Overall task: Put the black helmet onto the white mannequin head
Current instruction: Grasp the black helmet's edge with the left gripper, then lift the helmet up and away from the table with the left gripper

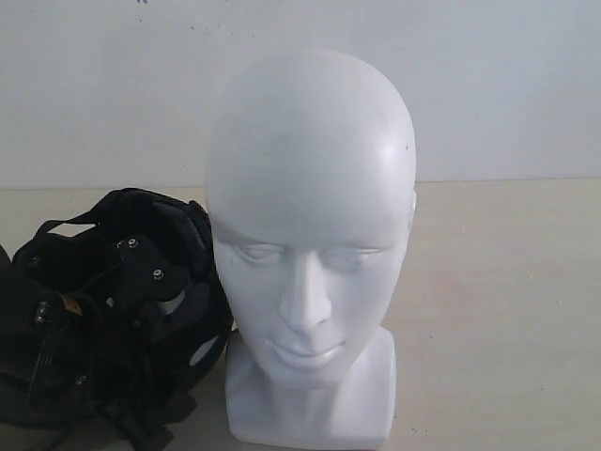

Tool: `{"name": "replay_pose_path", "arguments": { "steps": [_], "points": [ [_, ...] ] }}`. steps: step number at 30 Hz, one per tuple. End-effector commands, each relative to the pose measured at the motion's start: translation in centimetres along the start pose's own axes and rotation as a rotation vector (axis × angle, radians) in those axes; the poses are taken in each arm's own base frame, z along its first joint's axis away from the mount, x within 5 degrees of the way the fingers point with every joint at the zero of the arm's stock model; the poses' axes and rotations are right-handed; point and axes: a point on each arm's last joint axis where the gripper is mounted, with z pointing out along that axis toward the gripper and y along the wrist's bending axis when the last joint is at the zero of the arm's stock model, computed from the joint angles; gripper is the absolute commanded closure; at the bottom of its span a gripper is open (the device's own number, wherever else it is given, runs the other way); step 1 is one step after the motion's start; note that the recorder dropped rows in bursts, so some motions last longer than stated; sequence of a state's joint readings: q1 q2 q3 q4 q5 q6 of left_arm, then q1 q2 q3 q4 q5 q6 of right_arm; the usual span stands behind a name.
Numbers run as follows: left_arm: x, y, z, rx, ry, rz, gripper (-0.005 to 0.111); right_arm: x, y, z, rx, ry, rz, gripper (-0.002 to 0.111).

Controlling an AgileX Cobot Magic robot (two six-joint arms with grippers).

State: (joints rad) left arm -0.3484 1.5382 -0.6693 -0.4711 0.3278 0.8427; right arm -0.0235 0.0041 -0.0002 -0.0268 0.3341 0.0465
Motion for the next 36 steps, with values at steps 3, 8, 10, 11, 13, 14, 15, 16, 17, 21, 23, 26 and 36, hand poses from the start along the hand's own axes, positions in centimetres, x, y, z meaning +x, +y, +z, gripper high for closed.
{"name": "replay_pose_path", "arguments": {
  "steps": [3,8,10,11,13,14,15,16,17,21,23,26,36],
  "points": [
    [-0.3,0.3,0.1,-0.032,-0.027,0.03,0.059,-0.1,0.0,0.0,0.002,-0.008,-0.007,0.108],
    [-0.3,0.3,0.1,-0.03,-0.026,0.037,0.098,-0.1,0.0,0.0,0.002,-0.008,-0.007,0.108],
    [-0.3,0.3,0.1,-0.027,-0.021,0.046,0.102,-0.1,0.0,0.0,0.002,-0.008,-0.007,0.108],
    [-0.2,0.2,0.1,-0.023,-0.014,0.056,0.102,-0.1,0.0,0.0,0.002,-0.008,-0.007,0.108],
    [-0.1,0.2,0.1,-0.02,-0.002,0.076,0.102,-0.1,0.0,0.0,0.002,-0.008,-0.007,0.108],
    [-0.1,0.2,0.1,-0.017,0.001,0.076,0.102,-0.1,0.0,0.0,0.002,-0.008,-0.007,0.108],
    [0.0,0.2,0.1,-0.014,0.005,0.081,0.102,-0.1,0.0,0.0,0.002,-0.008,-0.007,0.108],
    [0.0,0.1,0.1,-0.008,0.01,0.081,0.102,-0.1,0.0,0.0,0.002,-0.008,-0.007,0.108],
    [0.1,0.0,0.1,0.0,0.017,0.081,0.102,-0.1,0.0,0.0,0.002,-0.008,-0.007,0.108],
    [-0.1,-0.2,-0.6,0.013,0.014,0.057,0.102,-0.1,0.0,0.0,0.002,-0.008,-0.007,0.108],
    [-0.3,-0.2,-1.6,0.002,-0.015,0.023,0.102,-0.1,0.0,0.0,0.002,-0.008,-0.007,0.108],
    [-0.6,-0.6,-3.4,0.007,-0.05,-0.02,0.102,-0.1,0.0,0.0,0.002,-0.008,-0.007,0.108],
    [-0.3,-2.2,-10.9,-0.033,-0.277,-0.129,0.102,-0.1,0.0,0.0,0.002,-0.008,-0.007,0.108]
  ]
}}
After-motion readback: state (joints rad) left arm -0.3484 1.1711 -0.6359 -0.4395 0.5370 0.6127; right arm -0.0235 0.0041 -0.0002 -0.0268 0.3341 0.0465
